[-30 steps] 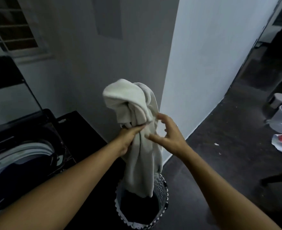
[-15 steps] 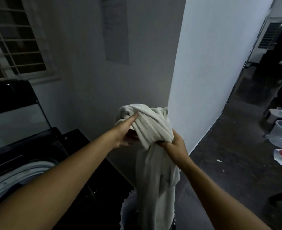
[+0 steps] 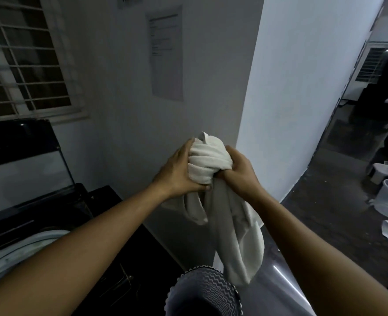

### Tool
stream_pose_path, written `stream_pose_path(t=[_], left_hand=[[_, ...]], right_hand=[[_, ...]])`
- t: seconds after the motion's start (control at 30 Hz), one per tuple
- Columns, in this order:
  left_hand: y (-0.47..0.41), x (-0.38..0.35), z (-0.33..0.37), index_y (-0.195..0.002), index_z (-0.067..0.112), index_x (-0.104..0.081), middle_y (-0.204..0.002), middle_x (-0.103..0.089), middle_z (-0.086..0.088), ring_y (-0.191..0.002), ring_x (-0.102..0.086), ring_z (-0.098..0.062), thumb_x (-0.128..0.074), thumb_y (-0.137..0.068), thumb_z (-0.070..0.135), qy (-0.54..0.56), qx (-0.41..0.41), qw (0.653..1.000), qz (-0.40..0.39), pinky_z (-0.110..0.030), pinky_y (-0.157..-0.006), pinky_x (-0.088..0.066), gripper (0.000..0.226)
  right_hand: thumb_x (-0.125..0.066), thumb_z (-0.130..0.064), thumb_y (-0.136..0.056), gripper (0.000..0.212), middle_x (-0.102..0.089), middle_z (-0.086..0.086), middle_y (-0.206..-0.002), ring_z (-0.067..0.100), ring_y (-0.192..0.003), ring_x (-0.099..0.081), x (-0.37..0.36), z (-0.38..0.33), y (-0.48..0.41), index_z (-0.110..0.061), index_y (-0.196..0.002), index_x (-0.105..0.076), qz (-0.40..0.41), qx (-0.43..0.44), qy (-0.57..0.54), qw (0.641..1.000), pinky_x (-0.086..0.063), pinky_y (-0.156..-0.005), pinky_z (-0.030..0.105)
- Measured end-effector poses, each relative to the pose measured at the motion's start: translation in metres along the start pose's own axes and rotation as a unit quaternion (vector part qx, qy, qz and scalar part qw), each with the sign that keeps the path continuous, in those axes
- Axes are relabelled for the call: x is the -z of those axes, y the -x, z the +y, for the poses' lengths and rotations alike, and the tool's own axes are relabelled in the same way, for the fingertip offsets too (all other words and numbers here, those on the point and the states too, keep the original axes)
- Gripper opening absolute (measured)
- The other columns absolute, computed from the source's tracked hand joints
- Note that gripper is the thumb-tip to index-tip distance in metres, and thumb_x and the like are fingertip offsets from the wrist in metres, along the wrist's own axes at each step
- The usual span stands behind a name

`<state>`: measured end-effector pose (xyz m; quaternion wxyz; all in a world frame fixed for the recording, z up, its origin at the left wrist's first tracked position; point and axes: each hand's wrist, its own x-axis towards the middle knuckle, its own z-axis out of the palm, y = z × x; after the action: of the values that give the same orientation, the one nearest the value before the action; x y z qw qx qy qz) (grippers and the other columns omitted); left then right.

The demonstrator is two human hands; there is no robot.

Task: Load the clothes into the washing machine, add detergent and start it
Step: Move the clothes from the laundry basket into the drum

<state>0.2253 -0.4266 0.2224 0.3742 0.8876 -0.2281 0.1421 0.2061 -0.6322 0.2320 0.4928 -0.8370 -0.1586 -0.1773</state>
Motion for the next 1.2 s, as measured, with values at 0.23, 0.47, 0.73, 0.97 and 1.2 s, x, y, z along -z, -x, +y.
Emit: stream_pose_path(t=[0.23,0.47,0.73,0.97,1.2], left_hand=[[-0.013,-0.004,0.002,-0.118,0.033,-0.064,-0.113,-0.073,0.009,-0.105,-0.070,-0.013,-0.082,-0.070,0.033,0.207,0.066,0.968,0.129,-0.049,-0.091,-0.057,0.051],[-0.028,-0.002,0.028,-0.123,0.013,-0.068,-0.118,-0.074,-0.006,-0.107,-0.072,-0.022,-0.083,-0.080,0.010,0.400,0.095,0.897,0.164,-0.039,-0.092,-0.059,0.046],[-0.041,0.034,0.042,-0.105,0.008,-0.071,-0.093,-0.073,-0.010,-0.087,-0.071,-0.025,-0.074,-0.079,0.006,0.584,0.172,0.772,0.185,-0.039,-0.082,-0.059,0.026],[-0.030,0.057,-0.003,-0.123,0.003,-0.068,-0.116,-0.073,-0.014,-0.107,-0.071,-0.028,-0.076,-0.080,0.015,0.606,0.217,0.741,0.192,-0.043,-0.095,-0.058,0.046],[0.021,0.096,-0.063,-0.123,0.007,-0.070,-0.113,-0.076,-0.011,-0.105,-0.073,-0.025,-0.084,-0.077,0.027,0.560,0.261,0.758,0.209,-0.035,-0.080,-0.059,0.052]], right_hand=[[-0.081,-0.020,-0.077,0.064,-0.066,-0.010,-0.122,0.004,-0.109,-0.064,0.012,-0.016,-0.006,-0.026,-0.134,-0.052,-0.002,0.037,-0.038,0.999,-0.053,-0.091,0.027],[-0.091,-0.057,-0.064,0.119,-0.033,-0.021,-0.157,0.000,-0.145,-0.032,-0.008,0.051,0.054,-0.039,-0.157,-0.018,0.008,-0.005,0.017,1.000,-0.035,-0.117,0.036],[-0.086,-0.074,-0.055,0.115,-0.046,-0.012,-0.147,0.009,-0.131,-0.048,-0.063,0.099,0.086,-0.037,-0.150,-0.033,-0.021,-0.185,-0.046,0.981,-0.045,-0.109,0.039],[-0.053,-0.035,-0.095,0.032,-0.075,0.012,-0.110,0.030,-0.103,-0.071,-0.051,0.057,0.031,-0.020,-0.118,-0.069,0.099,-0.343,-0.279,0.891,-0.060,-0.084,0.043],[-0.047,-0.048,-0.103,0.050,-0.071,0.013,-0.126,0.031,-0.119,-0.068,-0.034,-0.022,-0.021,-0.013,-0.132,-0.066,0.033,-0.241,-0.424,0.872,-0.053,-0.103,0.051]])
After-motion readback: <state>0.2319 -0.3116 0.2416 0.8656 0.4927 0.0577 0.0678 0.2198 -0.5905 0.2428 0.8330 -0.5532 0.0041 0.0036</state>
